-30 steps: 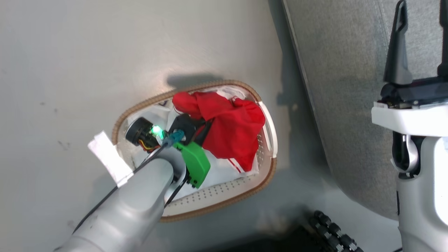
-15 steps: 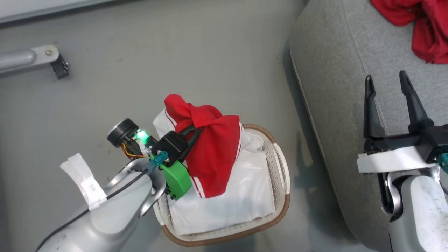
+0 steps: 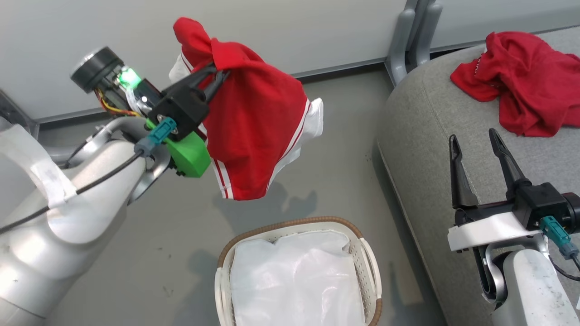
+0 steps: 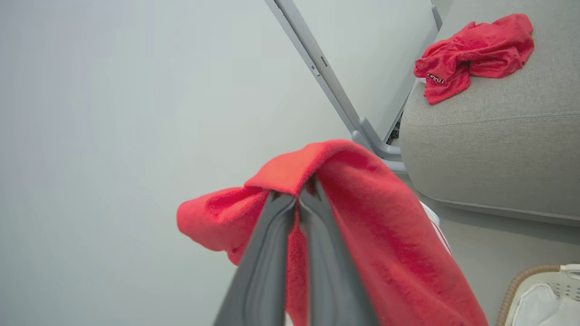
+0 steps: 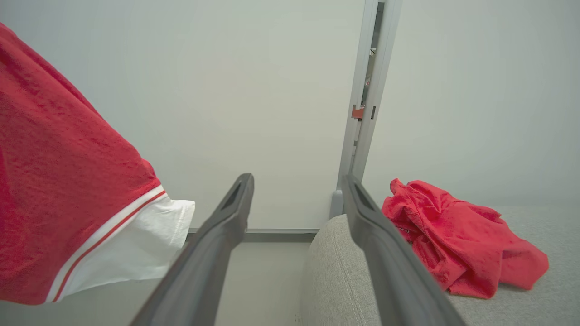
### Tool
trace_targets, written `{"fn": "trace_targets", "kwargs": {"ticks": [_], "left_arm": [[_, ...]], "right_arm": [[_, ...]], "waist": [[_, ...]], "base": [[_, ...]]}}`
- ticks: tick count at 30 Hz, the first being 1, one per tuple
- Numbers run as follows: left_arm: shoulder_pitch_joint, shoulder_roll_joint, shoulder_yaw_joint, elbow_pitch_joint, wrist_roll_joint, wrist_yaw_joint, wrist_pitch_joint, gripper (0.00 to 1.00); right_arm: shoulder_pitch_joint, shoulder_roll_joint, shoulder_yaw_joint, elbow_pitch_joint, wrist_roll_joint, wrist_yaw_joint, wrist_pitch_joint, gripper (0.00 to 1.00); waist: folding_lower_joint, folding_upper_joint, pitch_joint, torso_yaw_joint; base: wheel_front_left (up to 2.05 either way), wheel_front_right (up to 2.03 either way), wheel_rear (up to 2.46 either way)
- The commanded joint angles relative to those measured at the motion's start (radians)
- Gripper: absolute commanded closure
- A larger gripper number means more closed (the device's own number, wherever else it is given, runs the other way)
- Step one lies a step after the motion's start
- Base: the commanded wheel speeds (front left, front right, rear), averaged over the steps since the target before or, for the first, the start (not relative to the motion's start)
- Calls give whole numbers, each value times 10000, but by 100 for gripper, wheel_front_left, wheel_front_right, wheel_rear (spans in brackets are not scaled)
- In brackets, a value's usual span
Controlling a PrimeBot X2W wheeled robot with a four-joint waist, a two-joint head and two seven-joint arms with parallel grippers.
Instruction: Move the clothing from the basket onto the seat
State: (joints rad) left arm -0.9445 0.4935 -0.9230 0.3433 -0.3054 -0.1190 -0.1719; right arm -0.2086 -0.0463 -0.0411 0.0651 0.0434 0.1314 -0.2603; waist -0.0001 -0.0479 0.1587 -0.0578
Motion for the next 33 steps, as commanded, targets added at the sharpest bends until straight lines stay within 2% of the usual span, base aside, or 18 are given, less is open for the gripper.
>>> {"fn": "trace_targets", "kwargs": {"ticks": [1, 9, 22, 29, 33], "left_arm": [[-283, 64, 71, -59, 64, -11, -11, 100], [-1145, -110, 249, 241, 154, 74, -150, 100], [-1223, -336, 130, 335, 32, 156, -360, 100], [-1332, -427, 53, 253, 68, 190, -491, 100], [-1166, -534, -62, 184, 56, 183, -547, 100]], "right_arm": [[210, -32, 31, 67, 47, -14, -31, 0], [-67, -32, 651, 379, -40, -14, -31, 0], [-557, -32, 1910, 1022, -29, -14, -31, 0], [-1877, -29, 2729, 1605, -301, -14, -31, 0], [-2917, -32, 3503, 2004, 20, -14, -31, 0]], "waist": [[1, 0, -478, -56], [1, 0, -696, -268], [1, 0, -869, -178], [1, 0, -808, -127], [1, 0, -804, -65]], "base": [[0, 0, 0], [0, 0, 0], [0, 0, 0], [0, 0, 0], [0, 0, 0]]}}
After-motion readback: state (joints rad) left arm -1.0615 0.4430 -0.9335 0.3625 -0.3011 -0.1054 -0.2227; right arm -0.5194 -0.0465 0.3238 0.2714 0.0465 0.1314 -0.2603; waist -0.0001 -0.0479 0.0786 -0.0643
